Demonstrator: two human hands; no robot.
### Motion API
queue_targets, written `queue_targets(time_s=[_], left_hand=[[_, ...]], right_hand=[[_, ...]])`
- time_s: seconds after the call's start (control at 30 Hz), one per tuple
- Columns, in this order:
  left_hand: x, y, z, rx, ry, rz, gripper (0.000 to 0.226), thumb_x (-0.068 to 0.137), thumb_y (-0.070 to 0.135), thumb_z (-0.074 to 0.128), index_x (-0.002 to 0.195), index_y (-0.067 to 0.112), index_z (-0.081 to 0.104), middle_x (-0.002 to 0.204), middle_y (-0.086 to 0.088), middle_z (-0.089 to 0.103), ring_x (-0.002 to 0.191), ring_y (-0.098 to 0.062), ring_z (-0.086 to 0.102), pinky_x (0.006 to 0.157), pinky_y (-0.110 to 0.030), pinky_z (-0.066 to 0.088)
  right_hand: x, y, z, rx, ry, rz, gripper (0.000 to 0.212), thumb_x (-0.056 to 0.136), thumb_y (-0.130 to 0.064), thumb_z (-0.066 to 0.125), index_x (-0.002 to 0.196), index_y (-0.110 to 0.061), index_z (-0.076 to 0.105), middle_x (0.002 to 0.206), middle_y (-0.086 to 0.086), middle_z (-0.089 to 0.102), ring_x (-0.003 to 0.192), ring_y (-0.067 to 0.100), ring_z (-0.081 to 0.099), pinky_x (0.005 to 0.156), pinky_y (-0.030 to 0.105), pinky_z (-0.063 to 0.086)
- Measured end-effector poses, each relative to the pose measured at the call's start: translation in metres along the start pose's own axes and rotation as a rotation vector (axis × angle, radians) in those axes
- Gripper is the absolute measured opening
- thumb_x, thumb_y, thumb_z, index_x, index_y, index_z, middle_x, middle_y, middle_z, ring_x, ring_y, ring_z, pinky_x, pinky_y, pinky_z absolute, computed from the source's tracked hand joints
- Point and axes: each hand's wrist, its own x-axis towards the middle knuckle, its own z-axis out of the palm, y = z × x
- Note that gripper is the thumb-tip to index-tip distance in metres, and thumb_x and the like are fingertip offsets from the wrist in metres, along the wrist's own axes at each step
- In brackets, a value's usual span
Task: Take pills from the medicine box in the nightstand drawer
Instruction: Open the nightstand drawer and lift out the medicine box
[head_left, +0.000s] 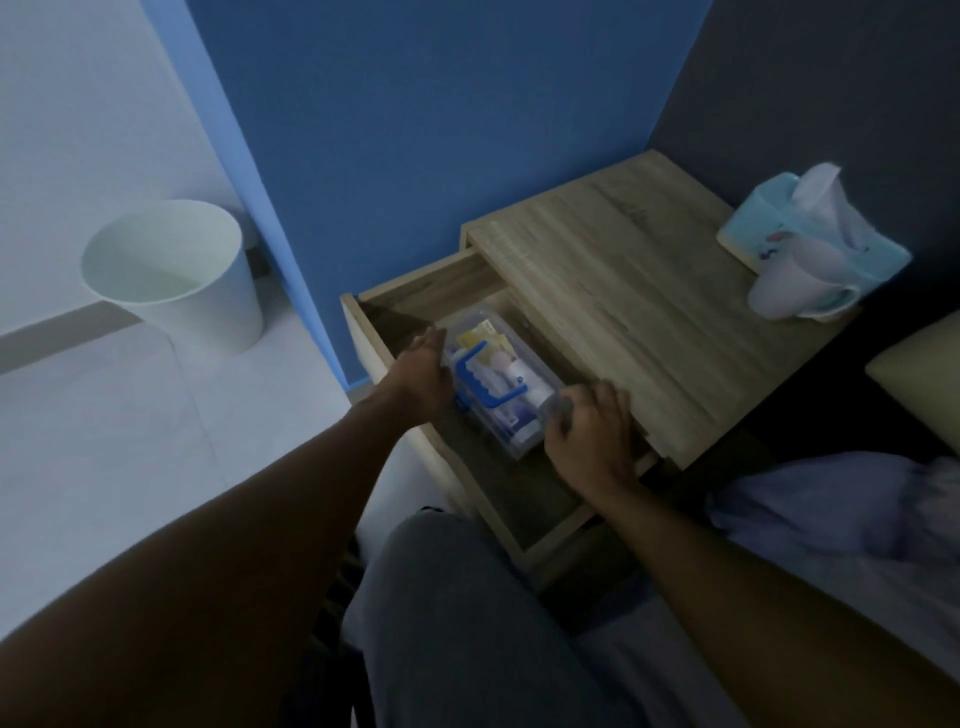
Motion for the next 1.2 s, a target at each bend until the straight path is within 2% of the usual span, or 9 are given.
queue_targets(time_s=[0.13, 0.3, 0.43, 0.57, 0.73, 0.87, 0.97, 1.07, 1.2], left_hand=[[0.028, -0.007, 0.005, -0.011, -0.062, -0.028, 0.068, 0.093, 0.017, 0.057, 0.152, 0.014, 0.025, 0.154, -0.014, 0.033, 0.142, -0.031, 0.034, 0.110, -0.053, 0.038], [0.070, -0.009, 0.020, -0.051, -0.041, -0.156, 0.063, 0.098, 0.033, 0.048, 0.151, 0.008, 0.024, 0.157, -0.017, 0.027, 0.143, -0.036, 0.029, 0.113, -0.054, 0.033], [0.085, -0.009, 0.026, -0.133, 0.017, -0.231, 0.058, 0.095, 0.031, 0.054, 0.145, 0.010, 0.034, 0.144, -0.016, 0.040, 0.129, -0.032, 0.047, 0.102, -0.051, 0.047], [0.070, -0.015, 0.020, -0.160, 0.068, -0.223, 0.039, 0.092, 0.023, 0.060, 0.129, 0.016, 0.051, 0.120, -0.006, 0.059, 0.098, -0.015, 0.060, 0.078, -0.034, 0.056], [0.041, -0.003, -0.003, -0.160, 0.119, -0.195, 0.031, 0.092, 0.028, 0.061, 0.122, 0.018, 0.057, 0.090, 0.010, 0.058, 0.072, -0.001, 0.054, 0.055, -0.016, 0.040], [0.019, 0.027, -0.036, -0.146, 0.233, -0.164, 0.036, 0.089, 0.033, 0.065, 0.121, 0.016, 0.063, 0.101, 0.000, 0.064, 0.075, -0.004, 0.056, 0.058, -0.018, 0.043], [0.004, 0.051, -0.061, -0.097, 0.415, -0.143, 0.044, 0.083, 0.041, 0.069, 0.117, 0.013, 0.068, 0.109, -0.005, 0.067, 0.101, -0.024, 0.064, 0.080, -0.027, 0.048], [0.003, 0.075, -0.080, -0.103, 0.473, -0.104, 0.052, 0.081, 0.045, 0.070, 0.121, 0.012, 0.066, 0.124, -0.008, 0.066, 0.115, -0.027, 0.060, 0.093, -0.030, 0.046], [0.015, 0.110, -0.093, -0.095, 0.480, -0.054, 0.059, 0.081, 0.049, 0.070, 0.127, 0.013, 0.063, 0.128, -0.008, 0.065, 0.118, -0.026, 0.060, 0.101, -0.033, 0.047]], right_hand=[[0.001, -0.026, 0.028, 0.112, 0.062, 0.239, 0.060, 0.085, -0.048, 0.064, 0.136, -0.025, 0.042, 0.134, 0.008, 0.044, 0.116, 0.022, 0.048, 0.081, 0.030, 0.041], [0.008, -0.030, 0.060, 0.412, 0.018, 0.614, 0.083, 0.089, -0.052, 0.061, 0.155, -0.032, 0.014, 0.154, 0.011, 0.028, 0.127, 0.030, 0.049, 0.088, 0.040, 0.050], [0.012, -0.032, 0.068, 0.621, 0.044, 0.649, 0.086, 0.091, -0.043, 0.064, 0.158, -0.033, 0.010, 0.158, 0.009, 0.032, 0.132, 0.029, 0.050, 0.084, 0.032, 0.046], [0.009, -0.019, 0.055, 0.695, -0.062, 0.629, 0.084, 0.091, -0.043, 0.064, 0.156, -0.041, 0.011, 0.158, 0.007, 0.034, 0.135, 0.029, 0.049, 0.094, 0.043, 0.052], [-0.002, -0.010, 0.029, 0.901, -0.175, 0.580, 0.080, 0.092, -0.038, 0.064, 0.155, -0.043, 0.014, 0.156, 0.005, 0.041, 0.132, 0.026, 0.053, 0.083, 0.032, 0.052], [-0.006, -0.015, -0.006, 1.058, -0.194, 0.485, 0.079, 0.092, -0.036, 0.066, 0.155, -0.043, 0.018, 0.148, 0.005, 0.050, 0.118, 0.021, 0.063, 0.069, 0.025, 0.054], [0.004, -0.020, -0.037, 1.092, -0.142, 0.378, 0.080, 0.091, -0.035, 0.069, 0.155, -0.039, 0.020, 0.139, 0.005, 0.060, 0.106, 0.014, 0.069, 0.065, 0.019, 0.055], [0.027, -0.020, -0.067, 1.085, -0.041, 0.296, 0.080, 0.091, -0.033, 0.070, 0.156, -0.030, 0.024, 0.135, 0.007, 0.064, 0.108, 0.014, 0.069, 0.070, 0.013, 0.053], [0.062, -0.010, -0.099, 1.072, 0.054, 0.256, 0.080, 0.088, -0.033, 0.072, 0.156, -0.026, 0.030, 0.119, 0.004, 0.070, 0.091, 0.004, 0.073, 0.072, 0.024, 0.061]])
